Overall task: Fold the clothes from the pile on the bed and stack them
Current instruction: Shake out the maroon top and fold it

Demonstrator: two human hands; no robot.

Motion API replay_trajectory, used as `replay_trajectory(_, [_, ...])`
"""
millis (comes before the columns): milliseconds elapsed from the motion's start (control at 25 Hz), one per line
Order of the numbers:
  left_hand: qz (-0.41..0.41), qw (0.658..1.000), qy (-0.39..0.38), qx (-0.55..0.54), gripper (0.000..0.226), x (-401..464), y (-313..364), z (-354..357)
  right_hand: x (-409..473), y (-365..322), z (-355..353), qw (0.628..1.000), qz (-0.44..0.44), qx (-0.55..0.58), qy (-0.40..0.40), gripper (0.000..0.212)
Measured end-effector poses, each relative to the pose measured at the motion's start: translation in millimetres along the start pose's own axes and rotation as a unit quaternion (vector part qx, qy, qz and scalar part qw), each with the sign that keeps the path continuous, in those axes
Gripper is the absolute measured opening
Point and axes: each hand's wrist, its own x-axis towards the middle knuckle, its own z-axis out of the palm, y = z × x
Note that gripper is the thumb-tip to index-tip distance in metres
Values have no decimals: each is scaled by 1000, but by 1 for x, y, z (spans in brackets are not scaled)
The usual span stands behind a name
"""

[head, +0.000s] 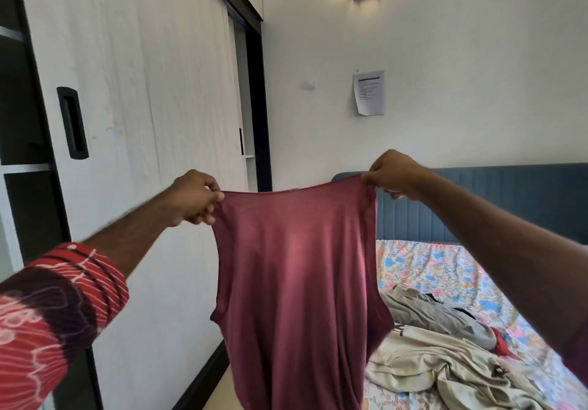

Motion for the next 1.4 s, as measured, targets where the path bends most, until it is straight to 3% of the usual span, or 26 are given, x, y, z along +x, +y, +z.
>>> replay_trajectory(80, [-2,979,46,-197,14,-1,7,20,-5,-11,11,964,51,254,66,21])
replay_trajectory(160, [28,960,91,-265,12,3,13,34,-12,-22,15,921,41,372,108,17])
replay_trajectory(240, [86,973,120,-177,8,5,20,41,-21,-31,12,948,-27,256,184,25])
replay_trajectory(320, [163,981,100,-39,34,-2,29,44,-33,-35,4,966,-108,77,222,38])
replay_trajectory(440, [258,959,71,87,68,-15,46,44,-44,-33,-4,951,-176,-145,209,62])
replay_trajectory(520, [292,933,124,168,87,-22,61,38,-50,-33,-10,925,-159,-253,236,76])
replay_trajectory(600, [317,897,197,237,99,-33,80,29,-58,-39,-24,902,-145,-278,298,80])
replay_trajectory(760, [369,838,296,272,111,-56,133,7,-84,-72,-83,865,-148,-264,400,76])
replay_trajectory(1080, [463,778,373,202,109,-89,241,-54,-141,-130,-208,803,-161,-277,503,85])
replay_trajectory(1240, [476,807,323,137,104,-87,259,-46,-146,-119,-230,803,-154,-299,492,88])
replay_trajectory(1400, [449,857,216,133,110,-72,202,52,-147,-28,-167,825,-144,-301,456,91])
